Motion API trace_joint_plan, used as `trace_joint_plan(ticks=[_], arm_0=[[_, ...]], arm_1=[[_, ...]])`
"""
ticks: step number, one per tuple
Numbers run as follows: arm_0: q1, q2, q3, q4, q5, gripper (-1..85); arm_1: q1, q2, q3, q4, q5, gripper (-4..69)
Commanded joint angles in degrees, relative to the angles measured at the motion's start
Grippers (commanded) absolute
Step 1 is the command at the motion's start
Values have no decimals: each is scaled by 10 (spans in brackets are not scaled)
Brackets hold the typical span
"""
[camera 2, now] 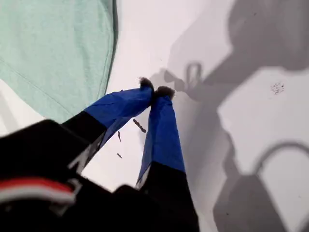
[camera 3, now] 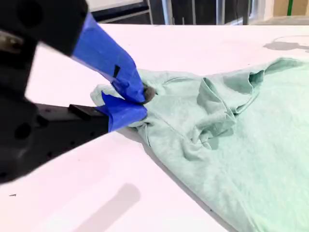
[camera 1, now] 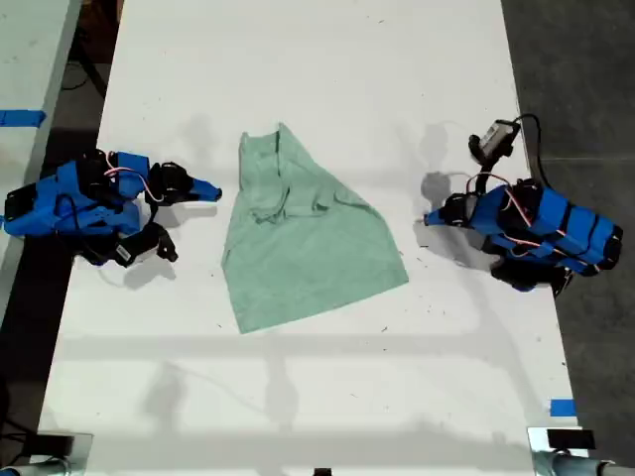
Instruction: Fold t shirt
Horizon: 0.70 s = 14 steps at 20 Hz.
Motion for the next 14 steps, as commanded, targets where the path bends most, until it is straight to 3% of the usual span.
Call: trace_joint_plan(ticks=[1,14], arm_0=[[-4,5,21,1,-5,-3],[-63,-9,23,2,-19,-2]], arm_1=[[-4,3,25,-2,0,24],[-14,3,25,-2,14,24]])
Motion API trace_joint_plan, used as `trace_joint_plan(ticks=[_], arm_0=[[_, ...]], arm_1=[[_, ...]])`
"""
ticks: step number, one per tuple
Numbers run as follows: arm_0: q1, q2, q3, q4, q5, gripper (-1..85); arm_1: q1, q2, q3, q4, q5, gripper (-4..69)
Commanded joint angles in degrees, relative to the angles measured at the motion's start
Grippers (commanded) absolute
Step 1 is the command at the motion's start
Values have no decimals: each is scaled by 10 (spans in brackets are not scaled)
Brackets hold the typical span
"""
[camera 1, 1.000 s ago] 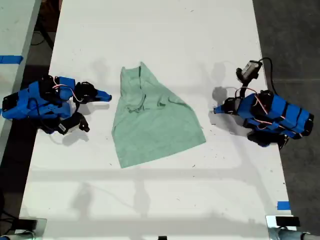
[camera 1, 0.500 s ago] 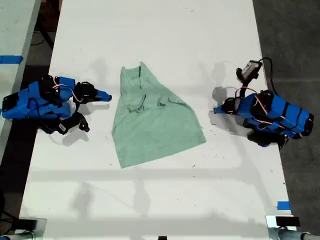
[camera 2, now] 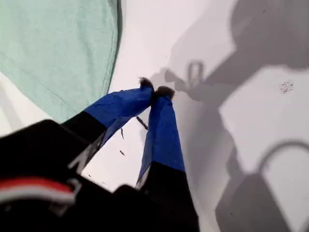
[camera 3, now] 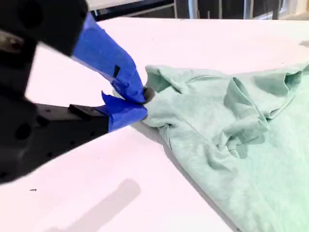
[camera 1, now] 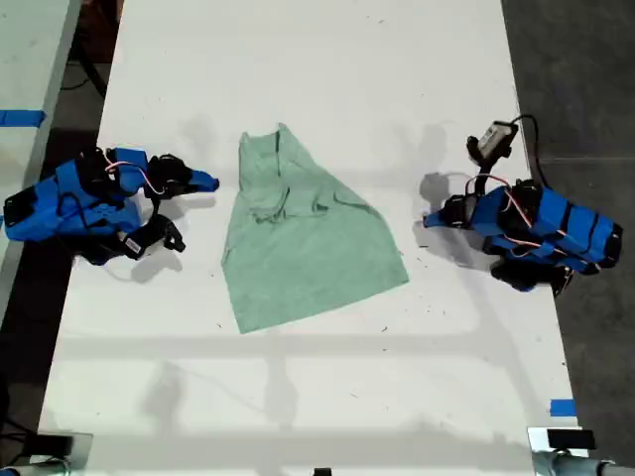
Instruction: Fold t shirt
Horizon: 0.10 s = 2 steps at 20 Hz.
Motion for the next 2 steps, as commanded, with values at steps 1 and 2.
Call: trace_joint_plan(ticks=[1,2], arm_0=[[-8,-5,23,2,-25,-2],[-15,-7,23,2,-27,-2]], arm_1=[[5,3,25,-2,7,24],[8,3,25,-2,4,24]])
